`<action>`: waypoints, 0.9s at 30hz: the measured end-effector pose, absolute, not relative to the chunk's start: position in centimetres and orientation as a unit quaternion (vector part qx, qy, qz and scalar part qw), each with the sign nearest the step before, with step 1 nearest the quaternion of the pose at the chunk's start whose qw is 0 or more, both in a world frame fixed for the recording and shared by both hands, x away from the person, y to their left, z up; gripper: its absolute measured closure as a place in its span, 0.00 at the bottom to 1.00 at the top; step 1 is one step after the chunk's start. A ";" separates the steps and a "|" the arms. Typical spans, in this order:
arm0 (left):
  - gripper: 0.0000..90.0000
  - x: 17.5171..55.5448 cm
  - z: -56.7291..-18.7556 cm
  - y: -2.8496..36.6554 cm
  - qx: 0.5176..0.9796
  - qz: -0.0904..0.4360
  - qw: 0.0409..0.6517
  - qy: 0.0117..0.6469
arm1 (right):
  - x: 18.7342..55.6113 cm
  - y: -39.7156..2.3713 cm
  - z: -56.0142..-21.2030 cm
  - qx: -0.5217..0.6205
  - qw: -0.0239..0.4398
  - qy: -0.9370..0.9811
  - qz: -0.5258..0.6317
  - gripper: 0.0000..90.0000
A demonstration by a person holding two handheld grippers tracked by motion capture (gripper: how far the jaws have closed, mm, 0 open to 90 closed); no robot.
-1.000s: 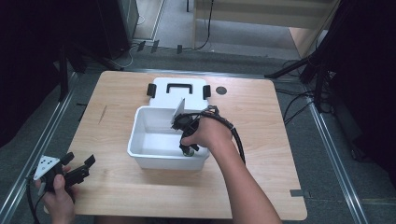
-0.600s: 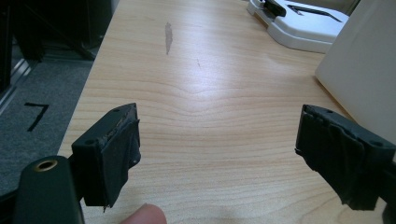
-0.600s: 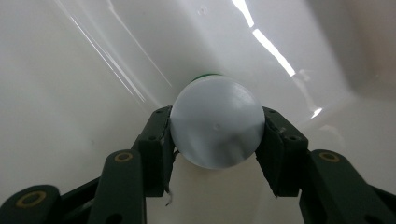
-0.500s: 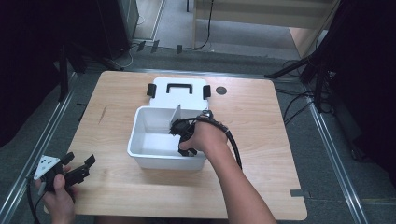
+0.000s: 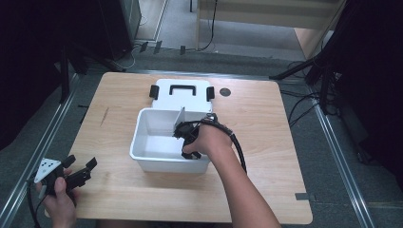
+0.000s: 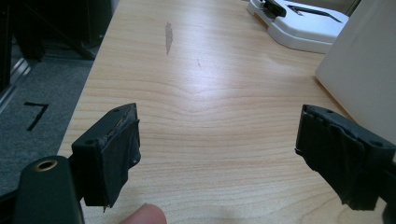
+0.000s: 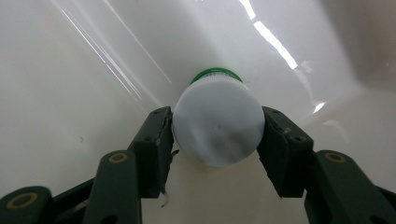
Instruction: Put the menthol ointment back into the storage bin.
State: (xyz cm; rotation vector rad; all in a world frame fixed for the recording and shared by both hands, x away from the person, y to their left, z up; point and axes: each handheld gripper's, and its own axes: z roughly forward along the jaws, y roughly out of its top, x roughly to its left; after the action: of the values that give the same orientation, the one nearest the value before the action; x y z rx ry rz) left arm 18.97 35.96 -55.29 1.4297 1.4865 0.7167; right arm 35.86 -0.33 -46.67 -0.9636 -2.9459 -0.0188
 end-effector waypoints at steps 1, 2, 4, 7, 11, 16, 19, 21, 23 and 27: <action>0.16 19.0 -55.3 36.0 0.581 0.291 0.461 0.604 | 35.9 -0.3 -46.6 -0.312 0.021 -0.950 -0.008 0.52; 0.16 19.0 -55.3 36.0 0.581 0.291 0.461 0.605 | 35.9 -0.4 -46.5 -0.313 0.021 -0.950 -0.010 0.52; 0.16 19.0 -55.3 36.0 0.580 0.291 0.461 0.605 | 35.9 -0.4 -46.3 -0.317 0.022 -0.948 -0.017 0.49; 0.16 19.0 -55.3 36.0 0.580 0.291 0.462 0.605 | 35.9 -0.5 -45.7 -0.320 0.019 -0.947 -0.030 0.46; 0.16 19.0 -55.3 35.9 0.579 0.291 0.463 0.605 | 35.8 -0.7 -44.6 -0.318 0.018 -0.947 -0.047 0.38; 0.16 19.0 -55.3 36.0 0.580 0.291 0.462 0.605 | 35.6 -1.2 -42.7 -0.319 0.006 -0.946 -0.053 0.34; 0.16 19.0 -55.3 36.0 0.580 0.291 0.462 0.605 | 35.5 -1.7 -41.5 -0.323 0.000 -0.945 -0.059 0.32; 0.16 19.0 -55.3 36.0 0.580 0.291 0.462 0.605 | 35.4 -2.0 -40.8 -0.323 -0.003 -0.944 -0.065 0.32; 0.16 19.0 -55.3 36.0 0.580 0.291 0.462 0.605 | 35.3 -2.3 -40.1 -0.321 -0.005 -0.944 -0.070 0.31; 0.16 19.0 -55.3 36.0 0.578 0.291 0.463 0.605 | 35.1 -3.0 -38.7 -0.323 -0.010 -0.942 -0.088 0.31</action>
State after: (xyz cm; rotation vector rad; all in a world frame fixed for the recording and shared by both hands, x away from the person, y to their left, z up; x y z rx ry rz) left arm 19.00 35.98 -55.31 1.4210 1.4883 0.7150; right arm 35.06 -2.95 -38.70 -1.0222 -2.9798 -0.2771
